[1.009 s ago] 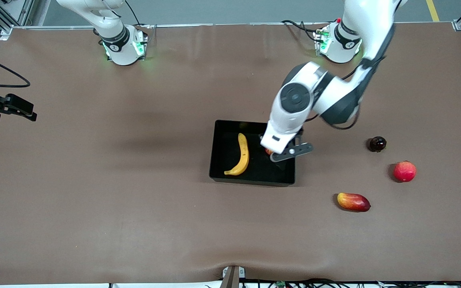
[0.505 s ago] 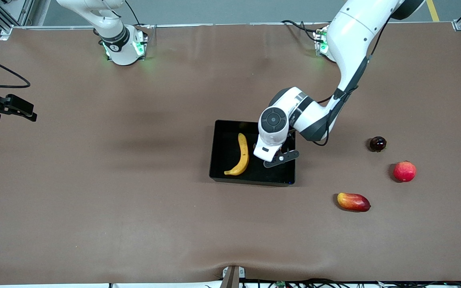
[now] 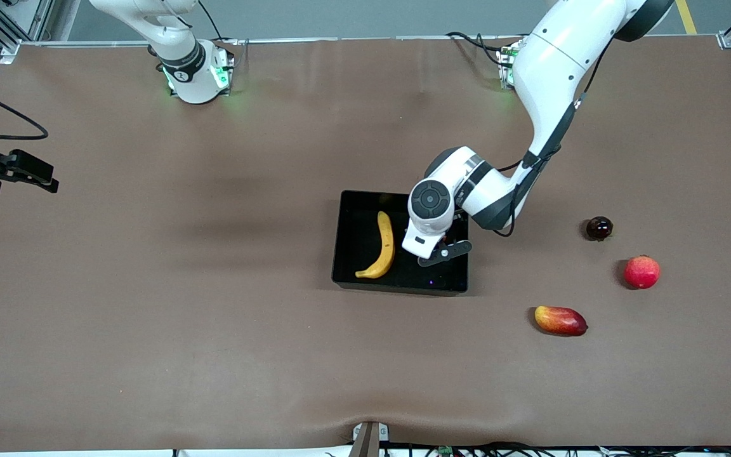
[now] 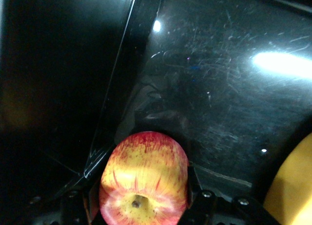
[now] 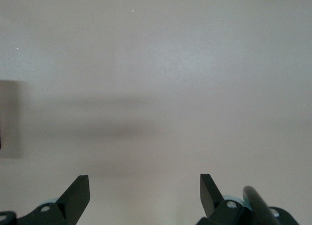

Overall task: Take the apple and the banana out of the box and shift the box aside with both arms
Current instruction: 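Reach the left gripper into the black tray and grasp the apple, then carry the apple out of the tray and lower it beside the plum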

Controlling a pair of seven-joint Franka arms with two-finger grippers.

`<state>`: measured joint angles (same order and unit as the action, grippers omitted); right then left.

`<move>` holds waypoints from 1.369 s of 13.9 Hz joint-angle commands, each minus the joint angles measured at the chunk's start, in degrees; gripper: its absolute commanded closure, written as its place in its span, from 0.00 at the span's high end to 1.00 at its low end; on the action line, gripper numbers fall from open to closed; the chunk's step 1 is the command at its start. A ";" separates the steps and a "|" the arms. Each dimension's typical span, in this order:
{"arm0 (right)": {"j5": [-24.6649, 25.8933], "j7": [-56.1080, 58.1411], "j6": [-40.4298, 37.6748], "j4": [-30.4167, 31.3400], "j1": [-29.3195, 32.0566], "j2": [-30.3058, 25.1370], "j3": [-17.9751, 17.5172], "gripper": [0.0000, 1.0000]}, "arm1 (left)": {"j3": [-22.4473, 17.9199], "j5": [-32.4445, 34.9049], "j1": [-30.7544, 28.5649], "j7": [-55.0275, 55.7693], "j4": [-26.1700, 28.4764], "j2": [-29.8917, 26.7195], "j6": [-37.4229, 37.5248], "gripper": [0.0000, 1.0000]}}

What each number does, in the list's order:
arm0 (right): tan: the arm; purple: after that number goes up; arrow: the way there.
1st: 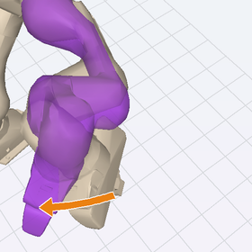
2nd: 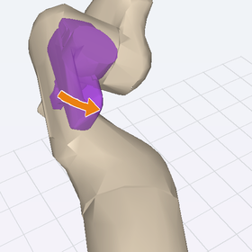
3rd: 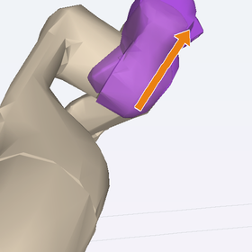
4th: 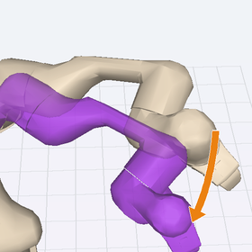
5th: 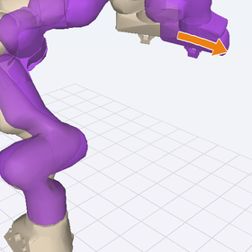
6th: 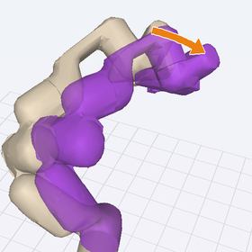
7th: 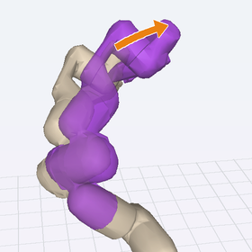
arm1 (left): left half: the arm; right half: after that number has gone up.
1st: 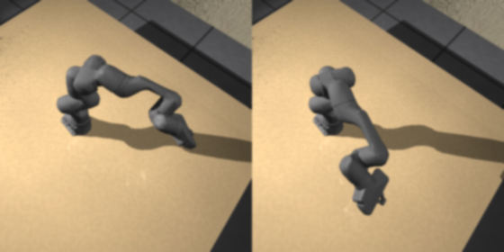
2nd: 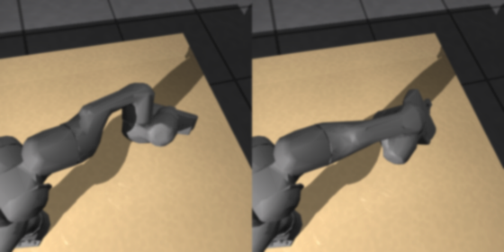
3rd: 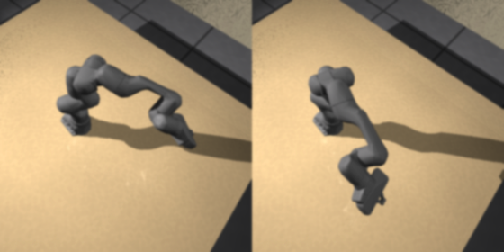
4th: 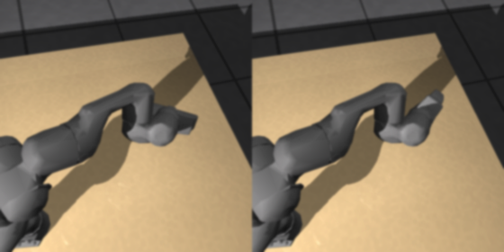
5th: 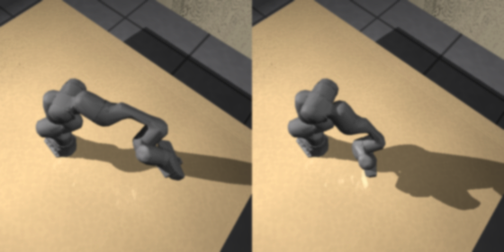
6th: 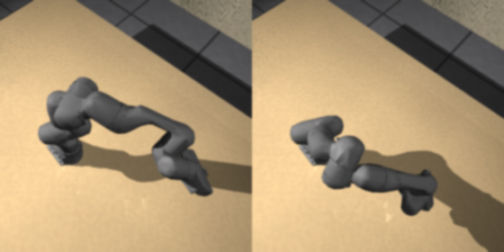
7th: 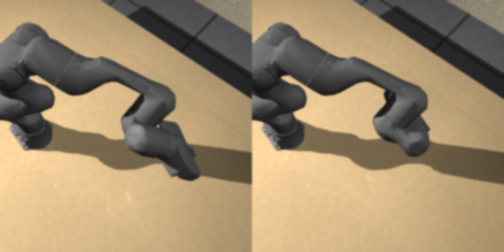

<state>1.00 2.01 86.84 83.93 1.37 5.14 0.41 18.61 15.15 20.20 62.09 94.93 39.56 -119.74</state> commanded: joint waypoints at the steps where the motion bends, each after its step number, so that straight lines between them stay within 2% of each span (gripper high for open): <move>1: 0.93 0.45 0.08 -0.26 0.65 0.13 -0.58 1.00 | 0.02 1.55 0.28 0.67 -1.67 -2.46 1.08 0.00; 6: 0.93 0.45 0.08 -0.26 0.74 0.13 -0.58 1.00 | -0.33 0.58 -1.30 -2.57 -6.85 -10.36 7.49 0.00; 10: 0.93 0.45 0.08 -0.26 0.65 0.13 -0.58 1.00 | 0.02 0.23 -10.77 -17.48 -7.31 -16.87 12.50 0.00; 15: 0.84 0.54 0.08 -0.26 0.65 0.13 -0.58 1.00 | -0.07 0.31 -22.72 -34.46 -6.95 -16.36 14.01 0.00; 19: 0.84 0.54 0.08 -0.26 0.65 0.22 -0.58 1.00 | -0.16 0.67 -32.92 -43.87 -4.77 -11.97 9.81 0.00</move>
<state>1.00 2.01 86.87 83.93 1.42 5.19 0.39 17.66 15.37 -8.67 21.71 88.77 25.72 -107.06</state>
